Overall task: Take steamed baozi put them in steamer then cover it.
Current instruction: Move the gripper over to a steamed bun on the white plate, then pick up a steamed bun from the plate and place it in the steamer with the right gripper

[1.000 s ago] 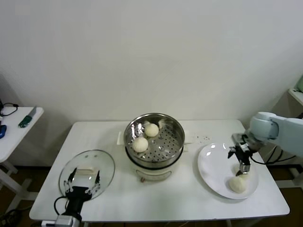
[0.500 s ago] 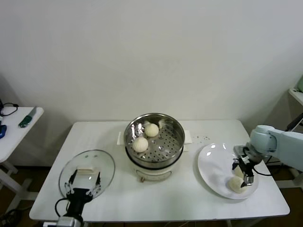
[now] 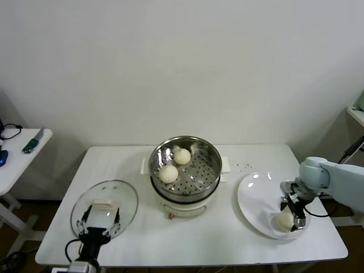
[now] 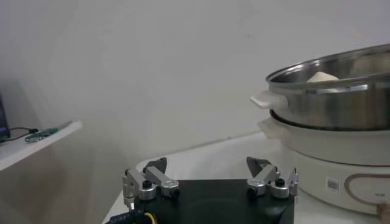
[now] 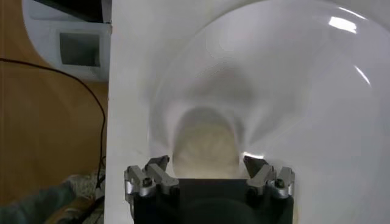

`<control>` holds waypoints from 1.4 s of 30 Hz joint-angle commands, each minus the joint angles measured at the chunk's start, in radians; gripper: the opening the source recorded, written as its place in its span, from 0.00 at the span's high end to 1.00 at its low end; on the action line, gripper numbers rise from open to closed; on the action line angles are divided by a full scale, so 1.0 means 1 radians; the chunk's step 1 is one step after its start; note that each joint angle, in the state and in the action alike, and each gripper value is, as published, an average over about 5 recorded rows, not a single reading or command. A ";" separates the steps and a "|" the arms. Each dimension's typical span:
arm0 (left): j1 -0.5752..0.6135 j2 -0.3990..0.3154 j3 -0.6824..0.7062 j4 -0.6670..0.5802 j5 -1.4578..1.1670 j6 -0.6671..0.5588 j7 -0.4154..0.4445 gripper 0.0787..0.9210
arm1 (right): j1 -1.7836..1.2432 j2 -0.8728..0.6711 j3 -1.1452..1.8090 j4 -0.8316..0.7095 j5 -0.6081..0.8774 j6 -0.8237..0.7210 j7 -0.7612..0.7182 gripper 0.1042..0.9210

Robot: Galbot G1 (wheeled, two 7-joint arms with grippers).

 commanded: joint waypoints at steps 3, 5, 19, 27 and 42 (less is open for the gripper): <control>0.001 -0.001 0.003 0.002 0.003 0.000 0.000 0.12 | -0.007 0.009 -0.007 -0.010 -0.009 0.000 -0.003 0.20; 0.001 -0.002 0.003 0.003 0.004 0.000 0.000 0.12 | -0.004 0.012 -0.012 -0.010 -0.010 0.000 -0.004 0.22; 0.005 -0.005 0.006 0.004 0.005 -0.002 -0.002 0.12 | 0.086 0.029 -0.040 0.006 0.001 0.024 -0.010 0.28; 0.004 0.000 0.010 0.004 0.007 0.000 -0.006 0.12 | 0.420 0.159 -0.205 0.068 -0.002 0.223 -0.059 0.29; 0.000 0.001 0.011 0.011 0.016 0.010 -0.019 0.12 | 0.737 0.519 -0.223 0.033 -0.038 0.653 -0.074 0.29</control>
